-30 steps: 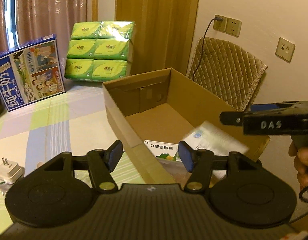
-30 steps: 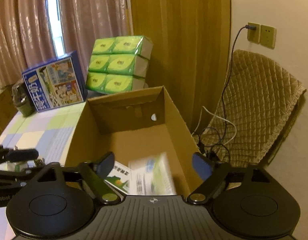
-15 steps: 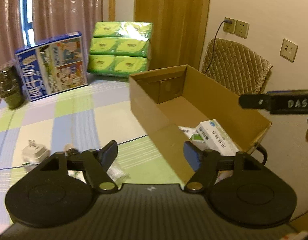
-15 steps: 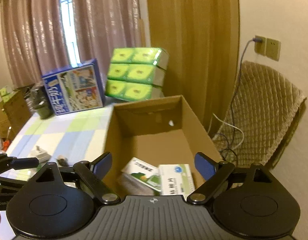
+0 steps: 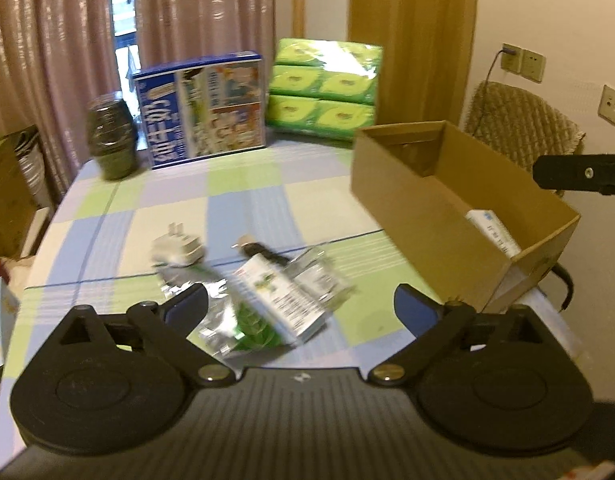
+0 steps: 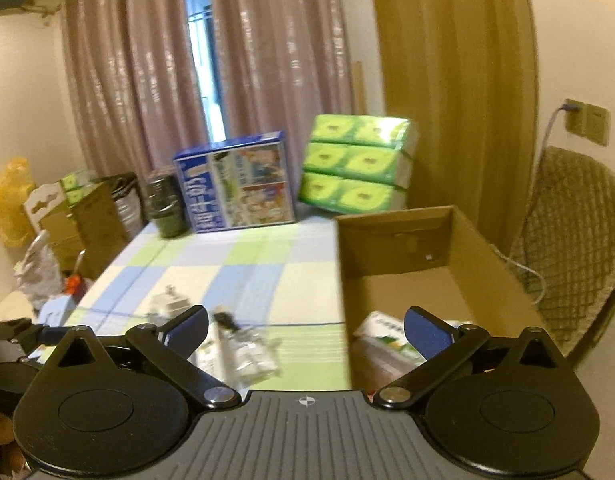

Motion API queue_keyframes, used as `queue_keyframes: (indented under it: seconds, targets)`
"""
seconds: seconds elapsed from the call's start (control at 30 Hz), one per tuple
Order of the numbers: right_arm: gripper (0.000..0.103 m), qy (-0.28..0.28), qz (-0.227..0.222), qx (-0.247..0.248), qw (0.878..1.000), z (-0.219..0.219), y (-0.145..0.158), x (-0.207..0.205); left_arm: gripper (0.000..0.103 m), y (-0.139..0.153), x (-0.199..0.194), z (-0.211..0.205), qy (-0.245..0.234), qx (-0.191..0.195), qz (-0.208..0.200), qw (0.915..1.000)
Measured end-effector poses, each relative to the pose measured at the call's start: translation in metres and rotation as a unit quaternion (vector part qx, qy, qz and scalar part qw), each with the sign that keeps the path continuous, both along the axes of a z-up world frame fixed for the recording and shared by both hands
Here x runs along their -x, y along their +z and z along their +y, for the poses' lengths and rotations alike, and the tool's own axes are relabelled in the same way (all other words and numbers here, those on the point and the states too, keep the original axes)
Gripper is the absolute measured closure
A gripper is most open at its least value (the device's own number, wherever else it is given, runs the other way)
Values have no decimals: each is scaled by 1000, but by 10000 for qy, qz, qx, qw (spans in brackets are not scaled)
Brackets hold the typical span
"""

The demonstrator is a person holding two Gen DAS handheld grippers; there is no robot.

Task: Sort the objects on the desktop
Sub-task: 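Move both open tools back toward the remaining items on the table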

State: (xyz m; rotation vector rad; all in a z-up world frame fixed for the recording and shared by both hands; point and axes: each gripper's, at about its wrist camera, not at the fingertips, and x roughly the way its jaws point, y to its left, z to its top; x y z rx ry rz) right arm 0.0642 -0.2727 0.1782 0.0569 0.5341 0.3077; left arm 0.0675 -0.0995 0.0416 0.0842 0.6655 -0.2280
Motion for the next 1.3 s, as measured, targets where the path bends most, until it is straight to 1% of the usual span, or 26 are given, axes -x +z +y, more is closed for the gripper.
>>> queue_keyframes:
  seconds: [0.1,0.3,0.5,0.67,0.9,1.13,1.3]
  targets:
    - [2,110,2,-13,9999,13,-7,4,1,-3,11,20,204,-64,-20,9998]
    - [2,282,113,-60,9995,35,-22,10,1,-13,27,49,500,-267,-80,9984]
    - [2,321,282,-64,9991,47,-41,7,1,-30,31,74,721,-247,90,9970]
    - [2,433,378,40,9983,59,-57,5,1,-42,29,87,817,-239,173,9962]
    - [2,527,587,54,9969,71,-78,-7,1,-59,17,93,829,-208,308,9959]
    - [2,672,642,234,9954,86,-97,-29,1,-74,-6,99,775,-100,468,9958]
    - [2,770,703,406,9937,94,-115,-48,1,-82,-25,107,805,-98,534,9953]
